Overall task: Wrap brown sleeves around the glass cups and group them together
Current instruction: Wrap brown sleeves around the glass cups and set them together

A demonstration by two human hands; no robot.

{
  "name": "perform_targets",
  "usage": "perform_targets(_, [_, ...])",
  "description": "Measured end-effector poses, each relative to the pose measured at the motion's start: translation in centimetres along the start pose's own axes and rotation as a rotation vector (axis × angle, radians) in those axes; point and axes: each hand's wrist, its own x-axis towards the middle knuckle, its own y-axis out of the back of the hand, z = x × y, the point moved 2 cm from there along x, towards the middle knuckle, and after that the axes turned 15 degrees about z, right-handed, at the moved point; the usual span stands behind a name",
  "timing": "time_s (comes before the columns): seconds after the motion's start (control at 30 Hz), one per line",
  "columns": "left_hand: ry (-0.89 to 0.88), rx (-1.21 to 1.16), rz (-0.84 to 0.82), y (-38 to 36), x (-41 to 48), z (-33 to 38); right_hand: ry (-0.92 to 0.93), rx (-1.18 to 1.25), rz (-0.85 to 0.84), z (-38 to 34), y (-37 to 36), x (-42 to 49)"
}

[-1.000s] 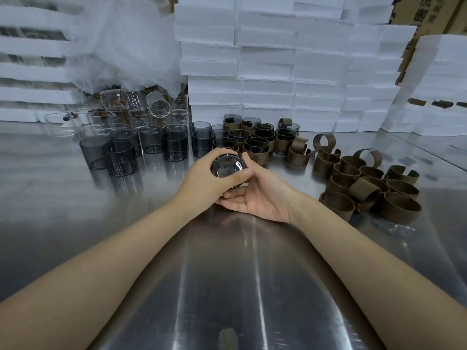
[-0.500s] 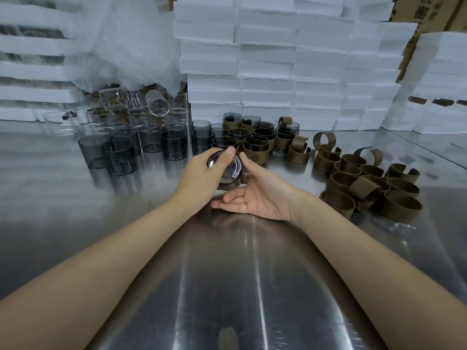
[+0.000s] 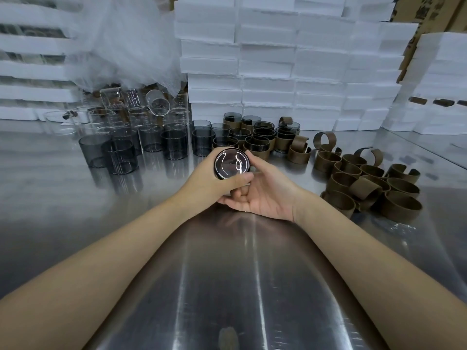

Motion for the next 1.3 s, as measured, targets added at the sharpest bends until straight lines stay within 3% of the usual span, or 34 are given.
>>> perform_targets(0.4, [-0.019, 0.029, 0.105, 0.2, -0.2, 1.3, 0.002, -0.071, -0.028, 0.1, 0.2, 0.4])
perform_targets(0.6, [-0.069, 0.105, 0.151, 0.3, -0.9, 1.5, 0.091, -0.175, -0.059, 0.5, -0.2, 0.4])
perform_targets(0.77, [-0.095, -0.013, 0.259, 0.5, -0.7, 1.5, 0.327, -0.134, 0.138, 0.1, 0.1, 0.8])
perform_targets(0.87, [-0.204, 0.062, 0.198, 0.6, -0.6, 1.6, 0.484, -0.137, 0.322, -0.3, 0.3, 0.9])
perform_targets(1.0, [-0.494, 0.411, -0.012, -0.4, -1.2, 2.0, 0.86, -0.658, 0.653, -0.5, 0.8, 0.8])
perform_targets(1.07, [-0.599, 0.609, -0.121, -1.3, -1.7, 2.1, 0.969, -0.843, 0.673, -0.3, 0.8, 0.6])
perform_targets(1.13, [-0.576, 0.698, -0.132, -1.7, -2.1, 2.2, 1.014, -0.928, 0.661, -0.2, 1.0, 0.4])
perform_targets(1.3, [-0.415, 0.635, -0.058, -1.3, -2.2, 2.3, 1.034, -0.937, 0.517, 0.1, 0.2, 0.1])
